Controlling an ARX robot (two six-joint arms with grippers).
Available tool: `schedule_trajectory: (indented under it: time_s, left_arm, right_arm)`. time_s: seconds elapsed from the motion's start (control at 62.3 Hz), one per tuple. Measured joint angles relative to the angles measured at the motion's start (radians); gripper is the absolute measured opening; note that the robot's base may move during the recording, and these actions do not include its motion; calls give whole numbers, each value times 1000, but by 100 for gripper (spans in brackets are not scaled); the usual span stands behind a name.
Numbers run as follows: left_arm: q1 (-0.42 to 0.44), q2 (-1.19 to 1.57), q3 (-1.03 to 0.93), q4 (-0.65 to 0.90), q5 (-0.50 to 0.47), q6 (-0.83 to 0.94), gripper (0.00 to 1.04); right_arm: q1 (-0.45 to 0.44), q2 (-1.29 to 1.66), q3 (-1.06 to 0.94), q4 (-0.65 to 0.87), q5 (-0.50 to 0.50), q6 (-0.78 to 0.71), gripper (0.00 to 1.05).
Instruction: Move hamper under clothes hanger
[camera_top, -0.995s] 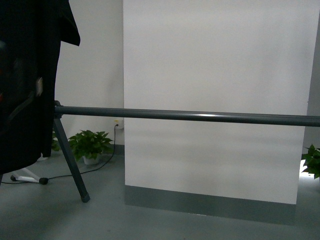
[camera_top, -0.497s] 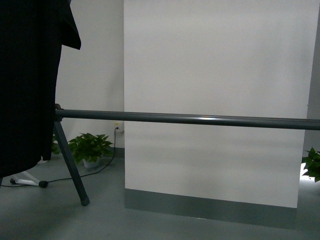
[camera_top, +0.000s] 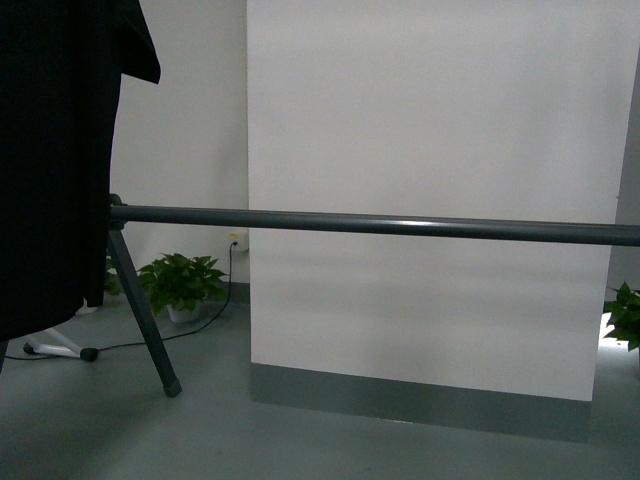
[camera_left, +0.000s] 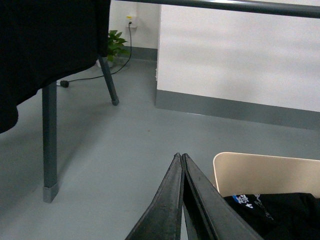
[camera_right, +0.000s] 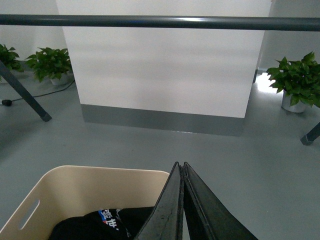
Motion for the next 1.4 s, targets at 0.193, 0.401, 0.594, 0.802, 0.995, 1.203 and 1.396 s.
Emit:
schedule_trajectory:
  time_s: [0.193, 0.401, 0.594, 0.802, 0.995, 1.203, 1.396]
  left_arm:
    - [1, -72, -28, -46, 3, 0, 3]
    - [1, -136, -45, -91, 3, 0, 3]
    - [1, -189, -68, -101, 3, 0, 3]
    - [1, -262, -68, -174, 3, 0, 3]
    - [1, -438, -68, -370, 3, 0, 3]
    - [2, -462, -68, -381, 3, 0, 3]
    - [2, -463, -68, -381, 3, 0, 3]
  right_arm:
    - [0, -75, -27, -44, 0, 0, 2]
    - [0, -140, -48, -90, 0, 0, 2]
    - [0, -194, -84, -100, 0, 0, 2]
    - [0, -269, -84, -172, 0, 0, 2]
    - [0, -409, -84, -346, 0, 0, 2]
    - [0, -479, -84, -389, -2, 0, 2]
    - [0, -480, -84, -389, -2, 0, 22]
